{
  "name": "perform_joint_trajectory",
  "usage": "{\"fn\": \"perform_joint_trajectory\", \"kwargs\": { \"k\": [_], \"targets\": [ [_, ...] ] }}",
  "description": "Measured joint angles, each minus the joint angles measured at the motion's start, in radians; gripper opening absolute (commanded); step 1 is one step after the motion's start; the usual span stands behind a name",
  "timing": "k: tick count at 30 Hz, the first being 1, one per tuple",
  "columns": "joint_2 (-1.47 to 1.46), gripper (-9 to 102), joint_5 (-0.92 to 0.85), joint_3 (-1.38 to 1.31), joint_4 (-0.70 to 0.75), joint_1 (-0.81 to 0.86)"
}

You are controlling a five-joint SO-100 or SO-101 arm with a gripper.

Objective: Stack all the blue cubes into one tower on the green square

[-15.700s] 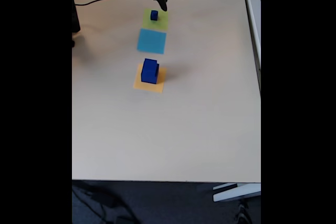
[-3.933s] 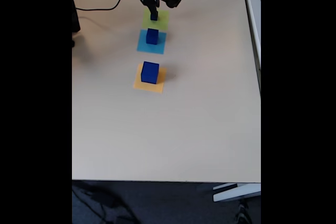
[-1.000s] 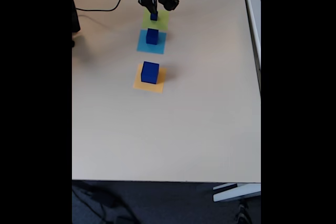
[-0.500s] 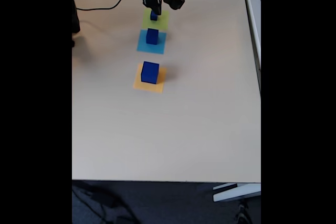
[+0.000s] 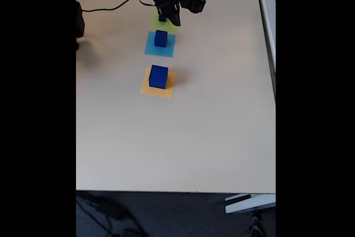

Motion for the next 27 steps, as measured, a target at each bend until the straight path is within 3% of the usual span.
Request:
{"fn": "perform_joint_trajectory", "kwargs": {
  "k": [12,27],
  "targets": [
    [0.023,0,-0.222,0.078,-0.06,0.173],
    [0.025,0,-0.27,0.179,-0.081,0.299]
  ]
}}
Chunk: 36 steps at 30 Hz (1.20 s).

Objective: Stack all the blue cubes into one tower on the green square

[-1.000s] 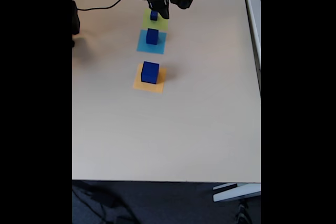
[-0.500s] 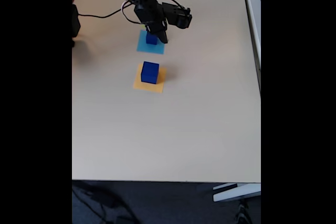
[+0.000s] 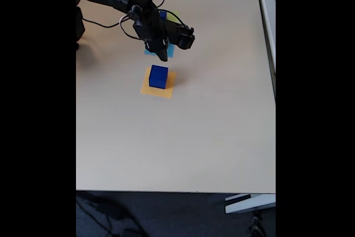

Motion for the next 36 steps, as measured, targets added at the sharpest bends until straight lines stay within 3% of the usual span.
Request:
{"fn": "perform_joint_trajectory", "kwargs": {
  "k": [15,36],
  "targets": [
    [0.0,0,-0.043,0.0,0.0,0.075],
    [0.0,1,0.114,-0.008,0.0,0.1]
  ]
}}
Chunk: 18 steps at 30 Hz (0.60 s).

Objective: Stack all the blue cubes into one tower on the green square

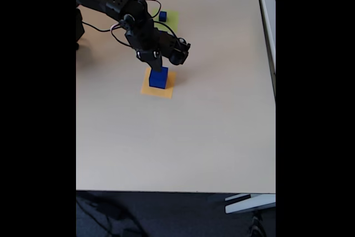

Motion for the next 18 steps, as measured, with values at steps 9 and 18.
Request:
{"fn": "perform_joint_trajectory", "kwargs": {
  "k": [9,18],
  "targets": [
    [0.0,1,0.015,0.017,-0.032,-0.003],
    [0.0,1,0.034,0.054,-0.054,-0.014]
  ]
}}
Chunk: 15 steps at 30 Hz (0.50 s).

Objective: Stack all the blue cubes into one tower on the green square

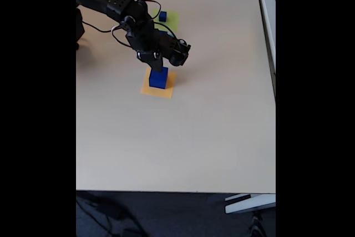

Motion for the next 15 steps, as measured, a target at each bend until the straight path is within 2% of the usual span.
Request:
{"fn": "perform_joint_trajectory", "kwargs": {
  "k": [15],
  "targets": [
    [0.0,2,0.003,0.037,-0.025,-0.006]
  ]
}}
